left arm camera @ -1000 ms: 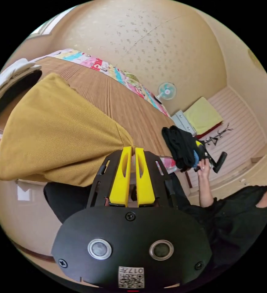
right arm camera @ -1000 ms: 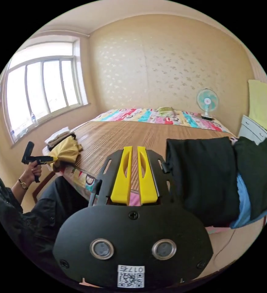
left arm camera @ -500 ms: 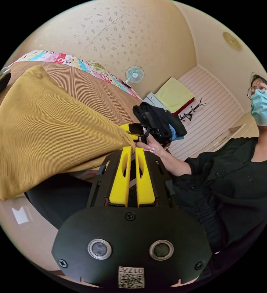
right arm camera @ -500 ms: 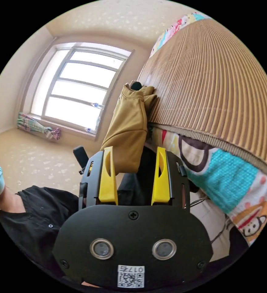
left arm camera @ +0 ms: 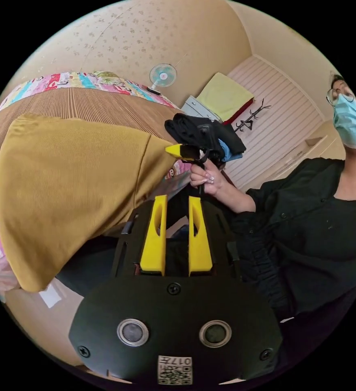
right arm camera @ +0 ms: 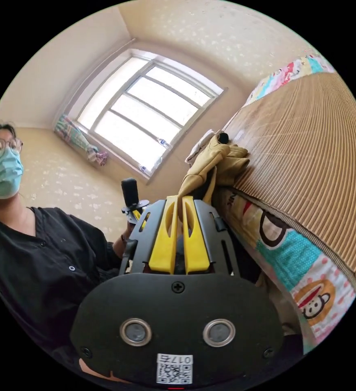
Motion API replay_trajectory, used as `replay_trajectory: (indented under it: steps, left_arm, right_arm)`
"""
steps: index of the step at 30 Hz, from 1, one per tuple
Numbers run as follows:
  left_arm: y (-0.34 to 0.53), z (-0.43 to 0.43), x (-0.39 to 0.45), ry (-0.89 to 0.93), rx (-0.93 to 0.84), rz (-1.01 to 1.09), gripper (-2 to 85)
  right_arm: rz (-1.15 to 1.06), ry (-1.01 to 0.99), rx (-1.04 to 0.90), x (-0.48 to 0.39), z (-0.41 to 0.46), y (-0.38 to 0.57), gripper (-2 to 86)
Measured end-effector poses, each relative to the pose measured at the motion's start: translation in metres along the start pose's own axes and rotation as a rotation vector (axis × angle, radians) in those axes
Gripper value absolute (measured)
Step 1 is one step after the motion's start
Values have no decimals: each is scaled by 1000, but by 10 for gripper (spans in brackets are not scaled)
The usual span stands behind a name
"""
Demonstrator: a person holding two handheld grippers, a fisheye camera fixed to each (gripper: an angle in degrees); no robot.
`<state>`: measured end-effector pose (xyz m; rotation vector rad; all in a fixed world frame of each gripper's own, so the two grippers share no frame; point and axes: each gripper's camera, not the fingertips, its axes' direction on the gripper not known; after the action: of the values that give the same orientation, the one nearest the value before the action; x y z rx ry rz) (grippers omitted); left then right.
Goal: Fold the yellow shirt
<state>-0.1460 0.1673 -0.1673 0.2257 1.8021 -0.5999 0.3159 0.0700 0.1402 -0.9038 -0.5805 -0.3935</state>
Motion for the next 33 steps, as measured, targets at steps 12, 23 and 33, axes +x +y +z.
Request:
replay_trajectory:
  steps: [12, 23, 33]
  left_arm:
    - [-49, -42, -7, -197, 264, -498, 162]
    - [-91, -23, 0, -299, 152, -519, 180]
    - [-81, -38, -21, -85, 126, -558, 144]
  right_arm:
    - [-167, -46, -230, -29, 59, 12, 29]
    - [-193, -200, -274, -29, 91, 18, 73]
    - [-222, -490, -218, -22, 89, 19, 166]
